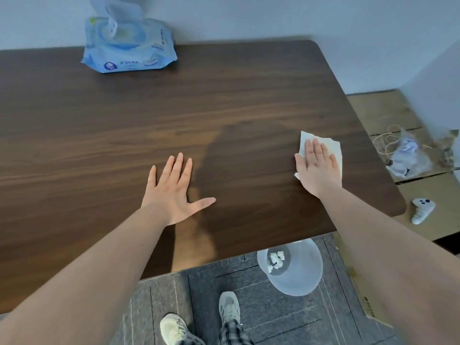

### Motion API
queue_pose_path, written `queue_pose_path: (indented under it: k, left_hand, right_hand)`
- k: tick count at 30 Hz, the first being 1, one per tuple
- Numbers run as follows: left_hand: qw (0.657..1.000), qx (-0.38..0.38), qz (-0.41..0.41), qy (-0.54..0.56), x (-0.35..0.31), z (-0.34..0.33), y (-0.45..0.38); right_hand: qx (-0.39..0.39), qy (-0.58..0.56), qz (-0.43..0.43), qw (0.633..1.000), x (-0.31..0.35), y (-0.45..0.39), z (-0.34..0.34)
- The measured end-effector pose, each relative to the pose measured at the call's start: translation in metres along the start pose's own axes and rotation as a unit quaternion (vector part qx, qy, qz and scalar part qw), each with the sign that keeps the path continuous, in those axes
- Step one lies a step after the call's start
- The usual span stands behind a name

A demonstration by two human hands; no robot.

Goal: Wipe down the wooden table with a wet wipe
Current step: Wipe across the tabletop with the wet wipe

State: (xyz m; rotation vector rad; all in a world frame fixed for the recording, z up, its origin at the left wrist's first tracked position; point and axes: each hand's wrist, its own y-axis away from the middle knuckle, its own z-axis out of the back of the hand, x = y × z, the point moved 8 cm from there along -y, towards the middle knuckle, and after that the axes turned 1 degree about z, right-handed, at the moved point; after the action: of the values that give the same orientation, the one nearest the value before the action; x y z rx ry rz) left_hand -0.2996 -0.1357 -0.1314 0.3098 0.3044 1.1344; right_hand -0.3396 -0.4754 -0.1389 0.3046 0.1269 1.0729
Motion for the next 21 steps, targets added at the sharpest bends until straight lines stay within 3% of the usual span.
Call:
queue_pose_path:
  k: [4,9,17,21]
  left_hand:
    - [0.999,-0.004,-0.011,0.03,0.003,0.0,0.002]
    - [1.0,-0.007,-0.005,0.019,0.037,-0.002,0.021]
    - [0.989,-0.035,0.13,0.058,0.205,-0.015,0.105]
    - [0.967,-0.021,0.248,0.06,0.304,-0.03,0.176]
  right_hand:
    - [-0.013,0.01,-0.007,1.0,0.029,0.01,-0.001]
    - [-0.007,0.026,0.088,0.996,0.127,0.025,-0.011]
    - [0.022,0.054,0.281,0.958,0.351,0.069,-0.049]
    - [0.028,0.061,0.368,0.928,0.463,0.12,-0.066]
